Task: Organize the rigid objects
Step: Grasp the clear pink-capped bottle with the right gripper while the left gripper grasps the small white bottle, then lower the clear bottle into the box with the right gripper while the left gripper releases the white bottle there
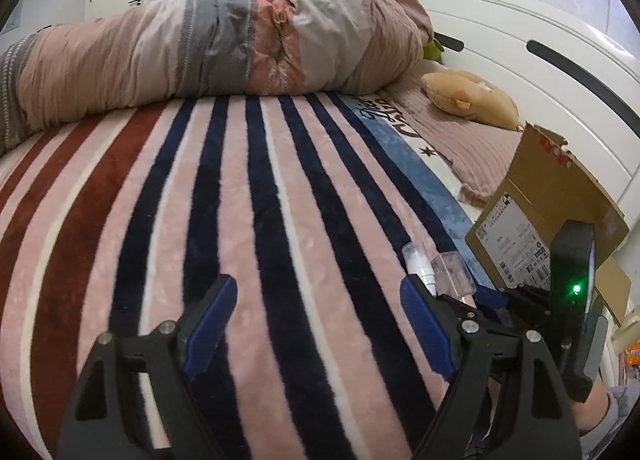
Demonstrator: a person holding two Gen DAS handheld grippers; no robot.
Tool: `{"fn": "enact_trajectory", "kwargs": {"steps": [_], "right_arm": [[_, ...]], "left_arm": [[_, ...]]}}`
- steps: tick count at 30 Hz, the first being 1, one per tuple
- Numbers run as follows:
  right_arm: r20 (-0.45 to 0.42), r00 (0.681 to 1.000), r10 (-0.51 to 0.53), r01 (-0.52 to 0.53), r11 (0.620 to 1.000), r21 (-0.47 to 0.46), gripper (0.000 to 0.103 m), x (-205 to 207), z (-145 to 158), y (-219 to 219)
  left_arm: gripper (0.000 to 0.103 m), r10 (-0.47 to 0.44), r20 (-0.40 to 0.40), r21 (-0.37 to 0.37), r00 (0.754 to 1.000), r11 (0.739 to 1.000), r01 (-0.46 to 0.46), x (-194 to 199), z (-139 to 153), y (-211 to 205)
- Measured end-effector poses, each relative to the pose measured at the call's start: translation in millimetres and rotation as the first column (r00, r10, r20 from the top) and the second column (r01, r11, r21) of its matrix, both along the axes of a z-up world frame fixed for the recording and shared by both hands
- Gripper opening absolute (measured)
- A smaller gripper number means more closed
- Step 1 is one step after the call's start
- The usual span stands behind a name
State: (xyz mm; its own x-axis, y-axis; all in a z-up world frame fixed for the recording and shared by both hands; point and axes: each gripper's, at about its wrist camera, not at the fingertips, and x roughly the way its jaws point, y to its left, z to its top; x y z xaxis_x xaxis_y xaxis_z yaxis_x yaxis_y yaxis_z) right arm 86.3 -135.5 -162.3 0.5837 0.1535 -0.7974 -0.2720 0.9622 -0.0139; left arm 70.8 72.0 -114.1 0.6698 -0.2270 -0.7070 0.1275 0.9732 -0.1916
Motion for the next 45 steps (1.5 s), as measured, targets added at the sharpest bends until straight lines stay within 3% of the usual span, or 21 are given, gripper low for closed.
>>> {"fn": "enact_trajectory", "kwargs": {"steps": [6,8,10,14,16,17,22,29,36,38,40,45], "right_arm": [[-0.004,0.999,0.034,-0.034,0.999,0.026,0.029,-26,2,-8],[0.003,0.999,0.046,-0.046,0.998,0.031,0.029,-32,1,-11],[0.009,0.998,0.055,-0.056,0.998,0.036,0.029,-35,-1,-12],[-0.014,0.998,0.061,-0.06,0.996,0.068,0.029,-29,-3,-12],[-0.017,0.998,0.067,-0.066,0.995,0.069,0.029,-27,-3,-11],[-0.015,0.998,0.069,-0.067,0.995,0.068,0.03,-28,-3,-11],[-0.016,0.997,0.079,-0.077,0.993,0.087,0.03,-32,-3,-11],[-0.032,0.978,0.206,-0.199,0.968,0.153,0.03,-50,-2,3],[-0.027,0.986,0.167,-0.161,0.976,0.144,0.031,-40,-5,11],[-0.018,0.985,0.17,-0.166,0.979,0.12,0.031,-42,-5,15],[-0.01,0.986,0.169,-0.167,0.981,0.096,0.029,-42,-3,18],[0.037,0.978,0.206,-0.209,0.974,0.089,0.027,-49,15,25]], "left_arm": [[0.081,-0.09,-0.053,-0.035,0.995,0.996,0.088,19,-21,-34],[0.075,-0.122,-0.082,-0.067,0.989,0.991,0.117,31,-34,-49],[0.059,-0.154,-0.114,-0.107,0.982,0.984,0.142,46,-49,-65],[0.048,-0.148,-0.133,-0.135,0.98,0.982,0.13,70,-66,-89],[0.027,-0.134,-0.13,-0.114,0.982,0.986,0.12,74,-66,-95],[0.021,-0.14,-0.131,-0.116,0.981,0.985,0.125,75,-66,-95],[0.021,-0.144,-0.129,-0.085,0.981,0.987,0.134,55,-60,-82],[0.022,-0.132,-0.18,-0.006,0.975,0.991,0.133,-1,-55,-38],[0.039,-0.056,-0.151,-0.047,0.987,0.998,0.05,-1,-66,-32],[0.038,-0.034,-0.13,-0.03,0.991,0.999,0.03,4,-67,-38],[0.021,-0.011,-0.121,0.008,0.993,1.0,0.012,8,-67,-42],[0.021,0.004,-0.109,-0.004,0.994,1.0,-0.005,4,-57,-31]]}}
